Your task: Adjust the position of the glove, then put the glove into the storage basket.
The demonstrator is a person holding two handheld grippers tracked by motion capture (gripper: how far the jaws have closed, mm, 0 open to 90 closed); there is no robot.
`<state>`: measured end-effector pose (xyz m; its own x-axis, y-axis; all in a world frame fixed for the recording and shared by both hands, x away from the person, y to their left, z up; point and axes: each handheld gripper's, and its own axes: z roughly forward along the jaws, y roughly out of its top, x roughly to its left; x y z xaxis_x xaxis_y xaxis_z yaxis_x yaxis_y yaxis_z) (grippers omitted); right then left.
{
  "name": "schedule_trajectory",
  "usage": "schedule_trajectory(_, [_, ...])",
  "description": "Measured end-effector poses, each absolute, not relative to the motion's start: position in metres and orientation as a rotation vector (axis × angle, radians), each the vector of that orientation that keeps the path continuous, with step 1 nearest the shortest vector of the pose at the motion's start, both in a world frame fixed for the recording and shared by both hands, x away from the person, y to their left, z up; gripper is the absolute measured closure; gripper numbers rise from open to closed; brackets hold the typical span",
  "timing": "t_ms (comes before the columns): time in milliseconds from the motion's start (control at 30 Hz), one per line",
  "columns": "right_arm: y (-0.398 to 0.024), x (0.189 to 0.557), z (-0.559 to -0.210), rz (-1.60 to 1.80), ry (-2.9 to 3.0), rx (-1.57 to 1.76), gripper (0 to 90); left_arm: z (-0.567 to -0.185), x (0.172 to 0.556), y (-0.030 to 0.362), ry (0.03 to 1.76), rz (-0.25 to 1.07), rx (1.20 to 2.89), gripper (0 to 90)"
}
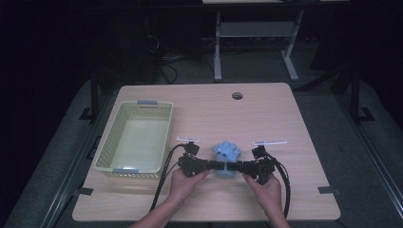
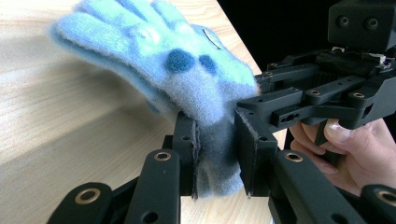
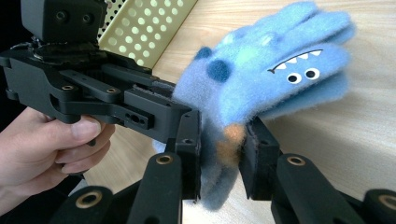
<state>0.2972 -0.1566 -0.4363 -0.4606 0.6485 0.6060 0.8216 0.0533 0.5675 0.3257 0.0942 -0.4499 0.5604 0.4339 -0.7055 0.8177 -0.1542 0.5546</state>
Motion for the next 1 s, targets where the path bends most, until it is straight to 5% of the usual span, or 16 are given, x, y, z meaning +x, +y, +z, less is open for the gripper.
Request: schedule_trajectory(1000, [-0.144,0.302,-0.409,-1.393,-2.150,-1.463,71.3,-0.421,0.327,0.113,0.994,-0.427,1.779,70.9])
